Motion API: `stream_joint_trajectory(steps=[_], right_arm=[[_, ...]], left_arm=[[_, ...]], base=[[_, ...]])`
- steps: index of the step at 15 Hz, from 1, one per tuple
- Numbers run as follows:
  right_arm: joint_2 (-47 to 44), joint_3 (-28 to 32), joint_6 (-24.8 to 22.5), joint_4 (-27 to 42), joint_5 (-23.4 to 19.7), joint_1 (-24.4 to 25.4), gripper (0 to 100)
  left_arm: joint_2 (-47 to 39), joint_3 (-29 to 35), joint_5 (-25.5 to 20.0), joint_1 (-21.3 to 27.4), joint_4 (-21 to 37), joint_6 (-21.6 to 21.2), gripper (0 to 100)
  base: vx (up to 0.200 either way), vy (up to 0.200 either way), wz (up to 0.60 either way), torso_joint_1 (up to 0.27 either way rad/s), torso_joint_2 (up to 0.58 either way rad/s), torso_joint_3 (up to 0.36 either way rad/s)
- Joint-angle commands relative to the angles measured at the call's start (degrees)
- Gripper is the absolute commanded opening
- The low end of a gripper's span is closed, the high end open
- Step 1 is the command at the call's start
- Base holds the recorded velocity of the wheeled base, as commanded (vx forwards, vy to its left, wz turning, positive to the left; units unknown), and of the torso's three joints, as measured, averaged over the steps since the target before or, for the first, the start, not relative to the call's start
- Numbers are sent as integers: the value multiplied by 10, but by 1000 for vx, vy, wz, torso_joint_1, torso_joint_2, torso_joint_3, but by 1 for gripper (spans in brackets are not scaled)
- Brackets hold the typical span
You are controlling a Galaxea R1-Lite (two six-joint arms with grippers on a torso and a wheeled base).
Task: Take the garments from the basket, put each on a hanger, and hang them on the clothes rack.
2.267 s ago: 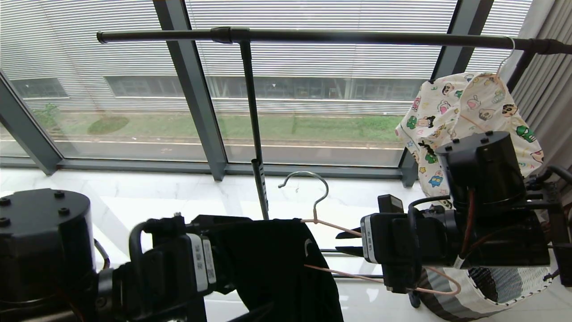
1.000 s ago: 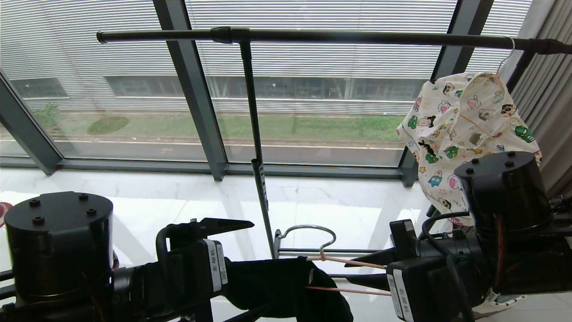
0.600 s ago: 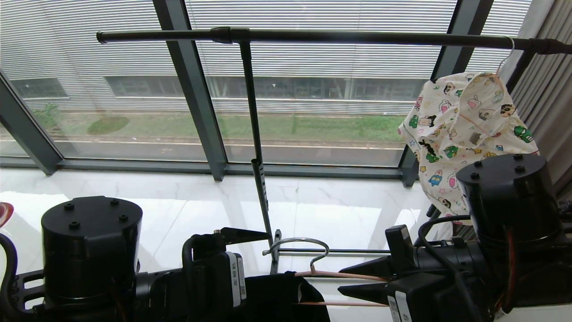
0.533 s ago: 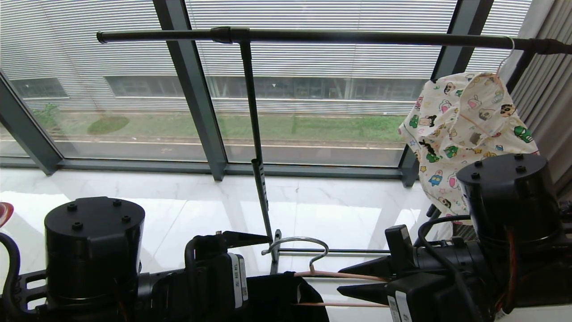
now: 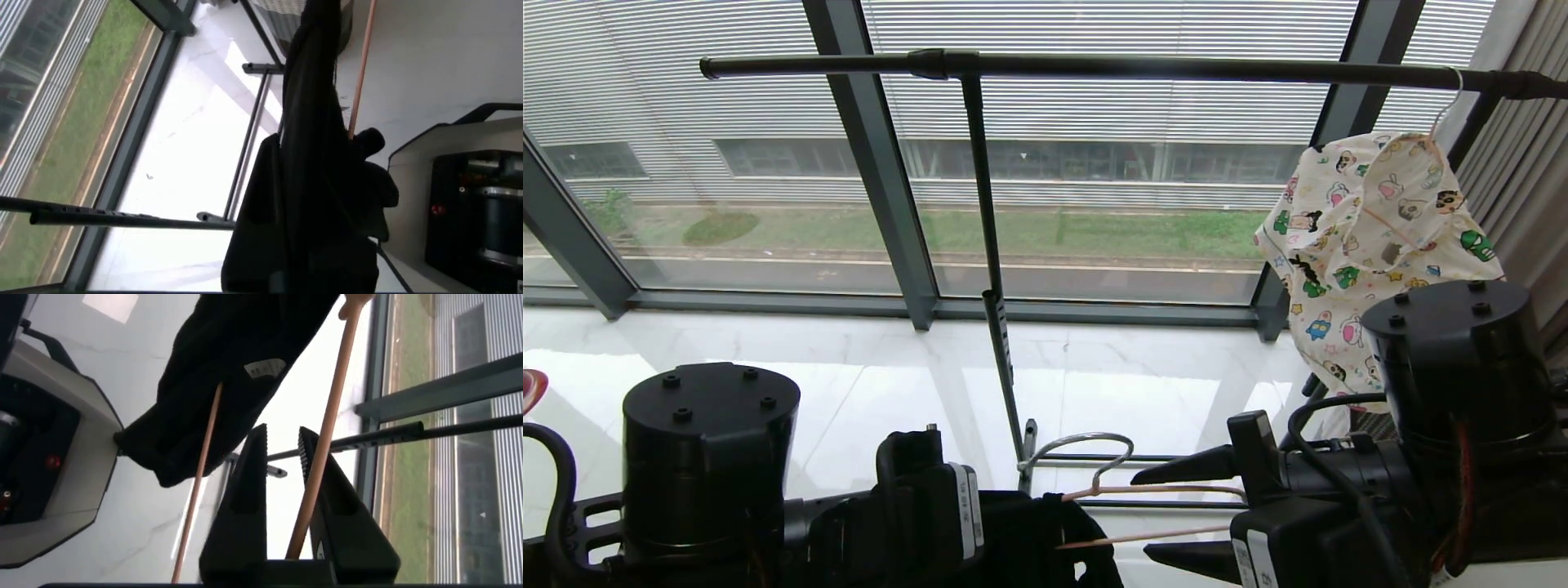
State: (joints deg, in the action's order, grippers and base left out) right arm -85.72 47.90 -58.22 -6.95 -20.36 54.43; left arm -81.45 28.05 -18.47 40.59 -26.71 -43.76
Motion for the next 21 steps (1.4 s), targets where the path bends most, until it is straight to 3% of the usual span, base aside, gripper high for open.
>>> stream_joint_trajectory(steps=[1,4,6,8,9,10,11,12,13,14,17,19,21], right_arm=[[3,-3,1,1,1,-5,100],[24,-16,3,-29,1,-71,100],[60,-45,7,-34,1,-115,100],[81,-79,29,-35,1,-109,100],[80,-90,34,-35,1,-93,100],[74,-94,58,-35,1,-77,100],[60,-93,116,-40,1,-61,100],[54,-92,145,-47,1,-57,100],[31,-96,267,-107,15,-50,100],[3,-103,332,-177,58,-50,100],[-108,-104,441,-359,194,-31,100],[-163,-104,483,-415,249,-4,100],[-202,-99,484,-440,280,8,100]], left_arm=[[-1,0,12,-1,-1,0,0],[-11,-15,63,-33,-3,-4,0],[-12,-15,63,-84,-3,-4,0],[-25,31,68,-141,-4,2,0],[-27,61,70,-145,-4,22,0],[-25,94,70,-142,-3,74,0],[-23,118,76,-140,-3,105,0],[-23,124,78,-140,-3,108,0],[-14,135,80,-140,-3,109,0],[-6,135,80,-141,-3,109,0],[6,135,79,-139,-3,108,0],[7,136,78,-139,-3,108,0],[17,134,78,-132,-3,108,0]], base=[[0,0,0,0,0,0],[0,0,0,0,0,0],[0,0,0,0,0,0],[0,0,0,0,0,0],[0,0,0,0,0,0],[0,0,0,0,0,0],[0,0,0,0,0,0],[0,0,0,0,0,0],[0,0,0,0,0,0],[0,0,0,0,0,0],[0,0,0,0,0,0],[0,0,0,0,0,0],[0,0,0,0,0,0]])
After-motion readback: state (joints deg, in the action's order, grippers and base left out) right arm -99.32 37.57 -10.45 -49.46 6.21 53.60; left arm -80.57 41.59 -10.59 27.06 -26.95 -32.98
